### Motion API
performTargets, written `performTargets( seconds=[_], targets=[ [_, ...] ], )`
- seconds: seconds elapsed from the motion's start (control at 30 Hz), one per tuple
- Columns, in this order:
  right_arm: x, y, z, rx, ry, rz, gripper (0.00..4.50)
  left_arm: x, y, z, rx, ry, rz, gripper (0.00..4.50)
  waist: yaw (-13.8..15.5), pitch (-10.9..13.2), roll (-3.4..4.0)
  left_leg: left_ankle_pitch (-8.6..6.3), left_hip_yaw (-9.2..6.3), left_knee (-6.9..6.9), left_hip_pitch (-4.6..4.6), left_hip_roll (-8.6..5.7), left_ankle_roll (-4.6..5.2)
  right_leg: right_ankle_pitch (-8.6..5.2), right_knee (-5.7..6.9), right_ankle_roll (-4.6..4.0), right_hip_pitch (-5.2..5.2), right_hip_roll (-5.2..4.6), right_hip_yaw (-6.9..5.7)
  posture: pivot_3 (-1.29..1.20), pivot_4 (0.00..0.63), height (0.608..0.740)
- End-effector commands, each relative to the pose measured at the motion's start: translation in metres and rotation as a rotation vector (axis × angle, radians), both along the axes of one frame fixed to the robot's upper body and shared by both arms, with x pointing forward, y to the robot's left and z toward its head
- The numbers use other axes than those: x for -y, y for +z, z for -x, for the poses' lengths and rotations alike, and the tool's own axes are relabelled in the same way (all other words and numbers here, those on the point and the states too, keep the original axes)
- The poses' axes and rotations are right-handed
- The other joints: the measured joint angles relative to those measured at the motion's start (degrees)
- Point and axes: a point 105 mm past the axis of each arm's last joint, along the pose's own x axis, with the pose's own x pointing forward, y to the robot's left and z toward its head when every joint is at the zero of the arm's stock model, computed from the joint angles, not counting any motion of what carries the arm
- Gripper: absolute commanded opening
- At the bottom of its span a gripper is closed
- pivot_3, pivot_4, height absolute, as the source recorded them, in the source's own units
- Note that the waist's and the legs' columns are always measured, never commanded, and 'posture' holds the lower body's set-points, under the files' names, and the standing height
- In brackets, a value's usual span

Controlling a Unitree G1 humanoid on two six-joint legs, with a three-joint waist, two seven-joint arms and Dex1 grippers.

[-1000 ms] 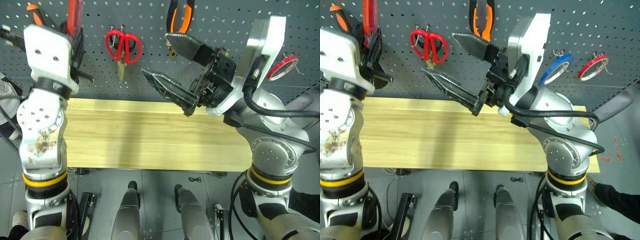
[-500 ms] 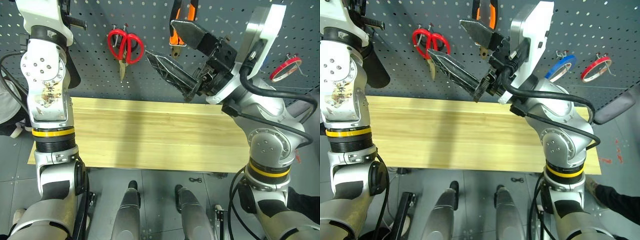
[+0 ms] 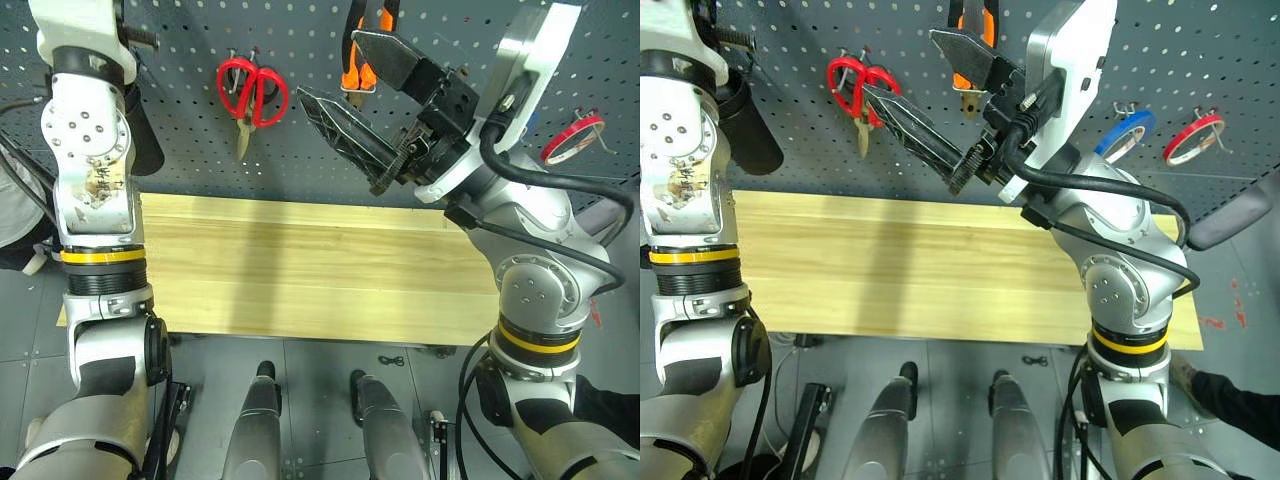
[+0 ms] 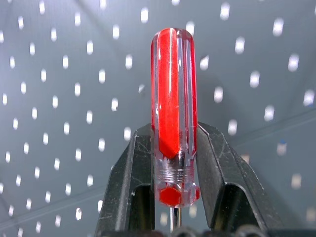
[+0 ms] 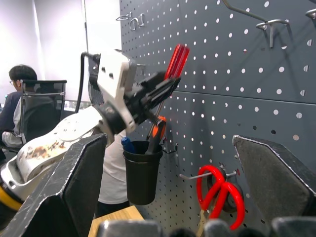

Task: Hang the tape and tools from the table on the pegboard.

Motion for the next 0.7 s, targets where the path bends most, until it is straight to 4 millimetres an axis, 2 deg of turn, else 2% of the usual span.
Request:
performTargets(
  seconds=[0.03,0.23,0.3,0.4,0.5,0.53,0.6,0.7],
  targets=[
    [0.004,0.008,0.008,0.045,-0.003,-0.023,4.50,-0.015,0.003,0.004,0.028,0.019,0.044,0.66,0.04,0.00,0.00,0.00,0.00,0.00,0.00,0.00,0.00,0.00,0.00,0.00,0.00,0.00,0.00,0.05,0.375,0.740],
    [0.004,0.006,0.007,0.030,-0.004,-0.012,4.50,-0.039,-0.025,-0.014,-0.086,0.037,0.144,0.66,-0.11,0.00,0.00,0.00,0.00,0.00,0.00,0.00,0.00,0.00,0.00,0.00,0.00,0.00,0.00,0.04,0.378,0.740],
    [0.004,0.004,0.005,0.014,-0.005,-0.006,4.50,-0.048,-0.039,-0.021,-0.139,0.054,0.186,0.66,-0.09,0.00,0.00,0.00,-0.01,0.00,0.00,0.00,0.00,0.00,0.00,0.00,0.00,0.00,0.00,0.04,0.380,0.740],
    [0.002,0.000,0.003,-0.001,0.000,0.006,4.50,-0.046,-0.055,-0.029,-0.218,0.029,0.189,0.66,-0.02,0.00,0.00,0.00,-0.01,0.00,0.00,0.00,0.00,0.00,0.01,0.00,0.00,0.00,-0.01,0.04,0.382,0.740],
    [0.002,-0.001,0.002,-0.008,-0.001,0.010,4.50,-0.043,-0.058,-0.030,-0.232,0.011,0.189,0.66,-0.04,0.00,0.00,0.00,-0.01,0.05,0.03,0.00,0.00,0.00,0.07,0.00,0.02,0.00,0.00,0.04,0.385,0.740],
    [0.002,-0.002,0.001,-0.009,-0.003,0.011,4.50,-0.042,-0.058,-0.029,-0.230,0.006,0.189,1.72,-0.10,0.00,0.00,0.01,-0.01,0.07,0.03,0.00,0.00,0.01,0.09,-0.01,0.01,0.00,0.00,0.04,0.385,0.740],
    [0.002,-0.002,0.001,-0.010,-0.009,0.015,4.50,-0.041,-0.058,-0.027,-0.227,0.002,0.187,2.45,-0.21,0.00,0.00,0.01,-0.01,0.09,0.04,0.00,0.01,0.01,0.12,-0.01,0.02,0.00,0.01,0.04,0.385,0.740],
    [0.002,-0.003,0.000,-0.010,-0.014,0.020,4.50,-0.038,-0.049,-0.022,-0.206,-0.009,0.183,3.86,-0.23,0.00,0.00,0.02,-0.01,0.09,0.05,0.00,0.01,0.01,0.13,-0.02,0.01,0.01,0.01,0.05,0.384,0.740]
  ],
)
